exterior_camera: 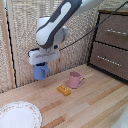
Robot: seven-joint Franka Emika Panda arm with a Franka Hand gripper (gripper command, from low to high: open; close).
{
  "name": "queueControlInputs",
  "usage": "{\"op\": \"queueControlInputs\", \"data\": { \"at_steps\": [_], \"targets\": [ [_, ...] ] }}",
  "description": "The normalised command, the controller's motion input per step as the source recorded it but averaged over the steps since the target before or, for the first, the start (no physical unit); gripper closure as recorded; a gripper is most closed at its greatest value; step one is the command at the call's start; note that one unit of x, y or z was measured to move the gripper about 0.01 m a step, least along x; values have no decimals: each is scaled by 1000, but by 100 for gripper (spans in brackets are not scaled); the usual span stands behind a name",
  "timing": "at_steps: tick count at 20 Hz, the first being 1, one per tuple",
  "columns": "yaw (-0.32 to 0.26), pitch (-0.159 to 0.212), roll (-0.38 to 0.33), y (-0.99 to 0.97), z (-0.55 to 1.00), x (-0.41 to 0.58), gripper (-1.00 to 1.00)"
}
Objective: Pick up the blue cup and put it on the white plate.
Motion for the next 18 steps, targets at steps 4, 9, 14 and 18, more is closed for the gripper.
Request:
{"op": "queueControlInputs", "data": {
  "at_steps": [4,9,14,18],
  "targets": [
    [35,53,0,811,559,0,100],
    [6,44,0,867,406,-118,100],
    [3,37,-35,827,113,-301,100],
    [17,3,-79,664,-47,-425,100]
  ]
}}
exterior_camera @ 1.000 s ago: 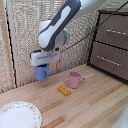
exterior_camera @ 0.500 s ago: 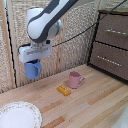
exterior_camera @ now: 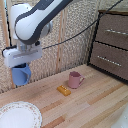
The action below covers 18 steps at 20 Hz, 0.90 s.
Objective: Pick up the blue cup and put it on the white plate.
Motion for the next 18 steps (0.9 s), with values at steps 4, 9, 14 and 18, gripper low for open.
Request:
{"op": "queueControlInputs", "data": {
  "at_steps": [4,9,14,18],
  "targets": [
    [33,-52,-141,472,-311,-409,100],
    [18,-109,-188,321,-382,-98,100],
    [8,-62,-106,270,-408,10,100],
    [1,-42,-59,171,-391,122,100]
  ]
}}
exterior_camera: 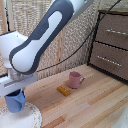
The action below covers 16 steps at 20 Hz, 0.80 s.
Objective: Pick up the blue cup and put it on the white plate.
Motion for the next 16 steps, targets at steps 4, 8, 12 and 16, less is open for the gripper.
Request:
{"op": "queueControlInputs", "data": {
  "at_steps": [4,8,12,16],
  "targets": [
    [8,-47,-25,177,-373,89,100],
    [0,-65,-93,31,-415,179,100],
    [0,-78,-124,40,-205,151,100],
    [-12,-72,-35,0,113,11,-100]
  ]
}}
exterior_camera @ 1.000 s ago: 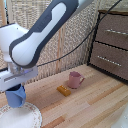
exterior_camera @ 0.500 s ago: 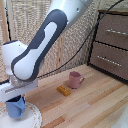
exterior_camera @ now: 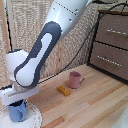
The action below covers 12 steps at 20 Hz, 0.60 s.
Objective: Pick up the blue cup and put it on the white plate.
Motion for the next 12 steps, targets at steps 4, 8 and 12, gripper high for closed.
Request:
{"op": "queueControlInputs", "data": {
  "at_steps": [4,8,12],
  "targets": [
    [54,23,8,-144,651,0,-100],
    [14,35,1,-134,904,0,-100],
    [13,6,-6,-34,810,35,-100]
  ]
}}
